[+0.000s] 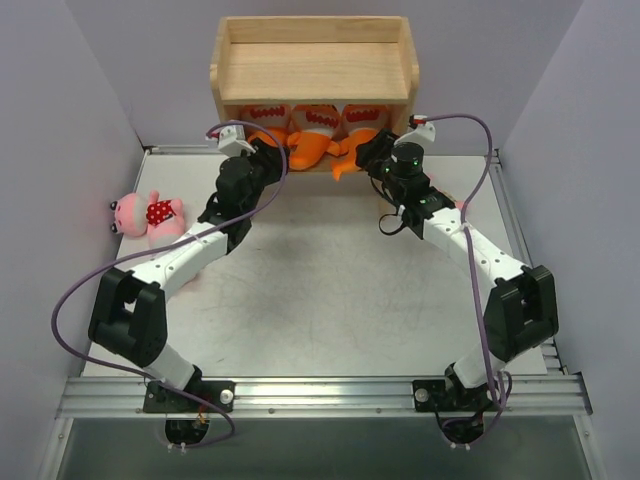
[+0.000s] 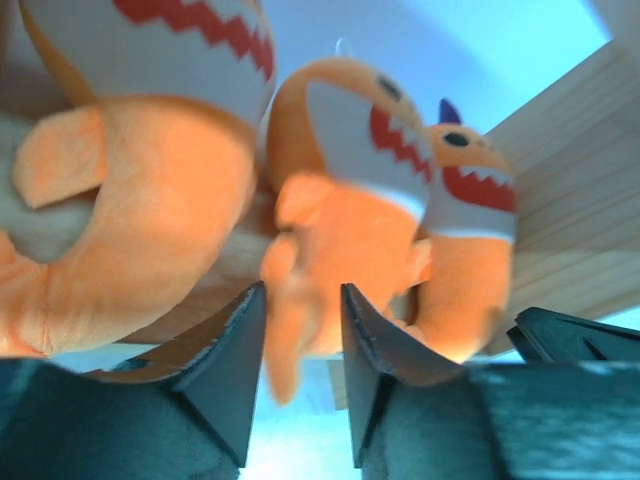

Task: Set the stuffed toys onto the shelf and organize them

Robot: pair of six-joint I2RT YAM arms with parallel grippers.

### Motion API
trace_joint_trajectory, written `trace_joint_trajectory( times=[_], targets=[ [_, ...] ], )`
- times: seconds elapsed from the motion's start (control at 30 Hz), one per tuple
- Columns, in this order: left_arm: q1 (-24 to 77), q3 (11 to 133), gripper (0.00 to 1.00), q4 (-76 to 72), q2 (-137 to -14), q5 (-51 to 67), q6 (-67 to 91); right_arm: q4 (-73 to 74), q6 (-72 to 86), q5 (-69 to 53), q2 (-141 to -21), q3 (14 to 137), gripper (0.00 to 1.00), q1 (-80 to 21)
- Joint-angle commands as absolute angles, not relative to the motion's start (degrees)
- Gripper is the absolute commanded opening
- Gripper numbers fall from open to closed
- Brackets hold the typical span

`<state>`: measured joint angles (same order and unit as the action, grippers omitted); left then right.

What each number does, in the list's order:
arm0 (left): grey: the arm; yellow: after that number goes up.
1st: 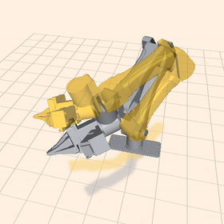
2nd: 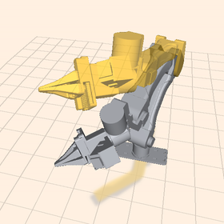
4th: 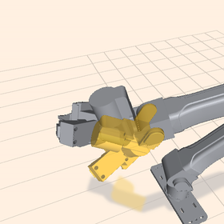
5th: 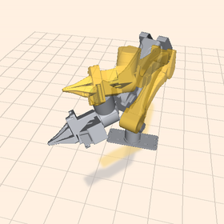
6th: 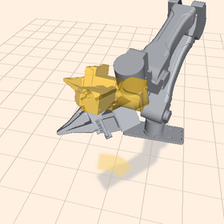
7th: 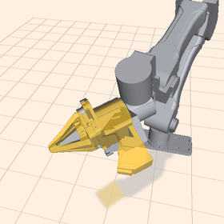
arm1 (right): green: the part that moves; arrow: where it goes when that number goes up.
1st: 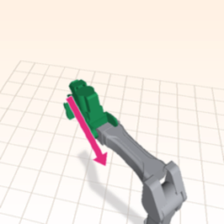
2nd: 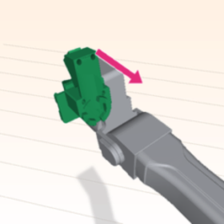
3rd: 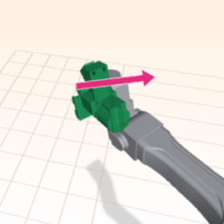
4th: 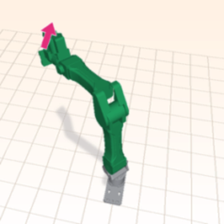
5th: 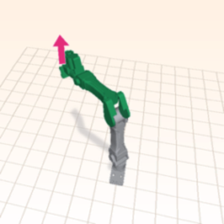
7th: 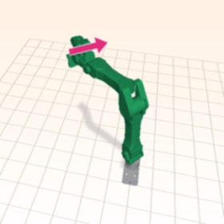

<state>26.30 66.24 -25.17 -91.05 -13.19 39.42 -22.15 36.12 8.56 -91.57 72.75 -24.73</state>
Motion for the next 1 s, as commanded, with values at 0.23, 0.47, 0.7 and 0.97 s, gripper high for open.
trace_joint_trajectory(
  times=[0.23,0.47,0.7,0.97],
  targets=[
    [26.4,65.6,0.66,-25.0,-87.3,-11.0,40.2,-21.0,34.7,8.6,-85.3,72.7,0.53,-24.4],
    [26.3,64.9,0.78,-21.3,-81.9,-10.0,36.3,-18.5,33.0,8.2,-82.1,72.2,0.53,-24.4],
    [22.5,63.9,0.90,-7.1,-72.8,-4.9,30.5,-9.7,28.0,8.8,-78.5,75.1,0.59,-24.2],
    [17.0,61.9,0.97,10.5,-61.6,-0.1,22.2,-1.4,24.4,11.5,-72.2,72.7,0.80,-21.8]
  ],
)
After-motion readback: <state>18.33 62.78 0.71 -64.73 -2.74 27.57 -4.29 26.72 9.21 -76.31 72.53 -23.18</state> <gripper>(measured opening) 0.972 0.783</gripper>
